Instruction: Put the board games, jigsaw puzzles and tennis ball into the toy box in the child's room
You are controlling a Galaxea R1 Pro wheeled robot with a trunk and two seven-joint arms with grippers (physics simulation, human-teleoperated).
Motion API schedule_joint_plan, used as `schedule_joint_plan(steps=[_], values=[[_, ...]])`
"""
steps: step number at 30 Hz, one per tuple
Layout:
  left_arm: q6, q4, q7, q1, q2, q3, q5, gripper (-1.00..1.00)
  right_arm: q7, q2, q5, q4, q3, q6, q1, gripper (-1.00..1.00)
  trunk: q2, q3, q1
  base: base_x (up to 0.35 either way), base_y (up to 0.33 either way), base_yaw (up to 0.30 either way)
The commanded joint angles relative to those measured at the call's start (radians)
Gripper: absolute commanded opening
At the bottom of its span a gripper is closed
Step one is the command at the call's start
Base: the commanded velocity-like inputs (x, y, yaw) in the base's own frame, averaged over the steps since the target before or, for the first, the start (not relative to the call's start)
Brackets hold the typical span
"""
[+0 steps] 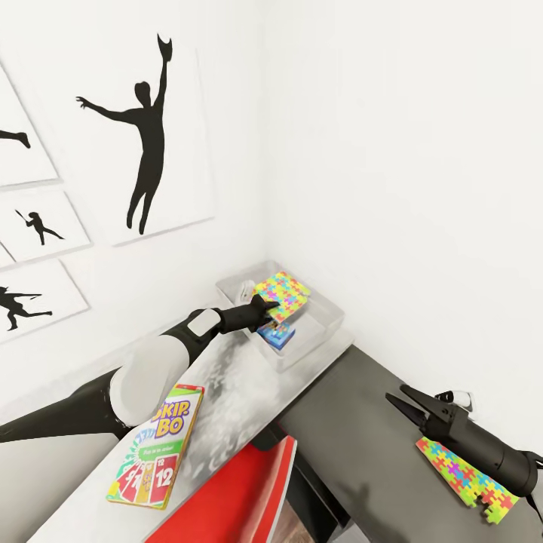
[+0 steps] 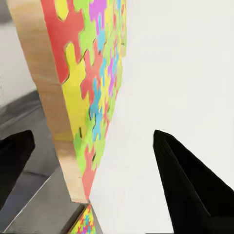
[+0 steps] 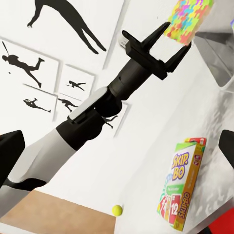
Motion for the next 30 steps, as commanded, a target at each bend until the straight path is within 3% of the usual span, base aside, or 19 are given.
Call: schedule_joint_plan(steps=[1, 19, 26, 30], values=[[0.008, -0.002, 0.002, -0.001, 0.0, 0.0, 0.007, 1.0, 0.005, 0.0, 0.003, 0.0, -0.001, 0.003, -0.001, 1.0, -0.002, -0.002, 0.001, 0.0, 0.0, 0.0], [0.014, -0.006, -0.017, -0.001, 0.0, 0.0, 0.007, 1.0, 0.006, -0.001, 0.003, 0.0, -0.001, 0.003, -0.001, 1.0, -0.002, -0.002, 0.001, 0.0, 0.0, 0.0], [0.032, -0.016, -0.147, -0.001, 0.0, 0.0, 0.006, 1.0, 0.009, -0.001, 0.003, 0.0, -0.003, 0.003, 0.0, 1.0, -0.002, 0.002, 0.001, 0.0, 0.0, -0.035], [0.061, -0.045, -0.176, -0.001, 0.0, 0.001, 0.006, 1.0, 0.01, -0.001, 0.003, 0.0, -0.005, 0.003, -0.001, 1.0, -0.002, 0.007, 0.001, 0.0, 0.0, -0.091]])
